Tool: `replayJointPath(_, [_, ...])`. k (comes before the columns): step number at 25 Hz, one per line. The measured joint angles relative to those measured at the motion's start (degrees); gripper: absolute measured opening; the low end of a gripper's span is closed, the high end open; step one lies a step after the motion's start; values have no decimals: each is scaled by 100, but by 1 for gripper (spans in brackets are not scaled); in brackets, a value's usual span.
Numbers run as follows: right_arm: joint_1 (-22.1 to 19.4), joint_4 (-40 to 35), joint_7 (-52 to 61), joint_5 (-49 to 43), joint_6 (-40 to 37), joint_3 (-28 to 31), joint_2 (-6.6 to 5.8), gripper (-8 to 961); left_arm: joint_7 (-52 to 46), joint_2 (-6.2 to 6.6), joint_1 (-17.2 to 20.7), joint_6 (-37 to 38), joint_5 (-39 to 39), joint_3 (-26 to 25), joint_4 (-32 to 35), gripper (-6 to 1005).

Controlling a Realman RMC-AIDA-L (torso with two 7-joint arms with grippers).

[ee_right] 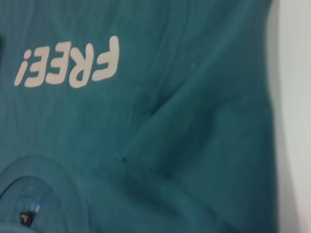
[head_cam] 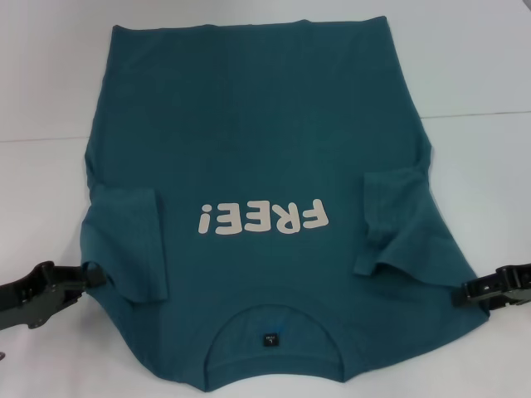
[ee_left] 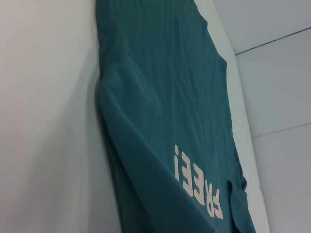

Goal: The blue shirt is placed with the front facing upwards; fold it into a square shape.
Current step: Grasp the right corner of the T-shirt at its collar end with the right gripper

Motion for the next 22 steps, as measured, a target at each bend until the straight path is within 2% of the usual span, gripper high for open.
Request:
replayJointPath(9, [167, 63, 9, 23, 7, -196, 129, 841, 0, -7, 0, -34, -6, 0, 0, 49])
replayJointPath(18, [468, 70, -173, 184, 111, -180, 378, 840, 0, -14, 9, -63, -9, 0, 0, 49])
replayJointPath(22, [535, 123, -133, 156, 121, -217, 366, 839, 0, -12, 32, -63, -9, -12, 0, 49])
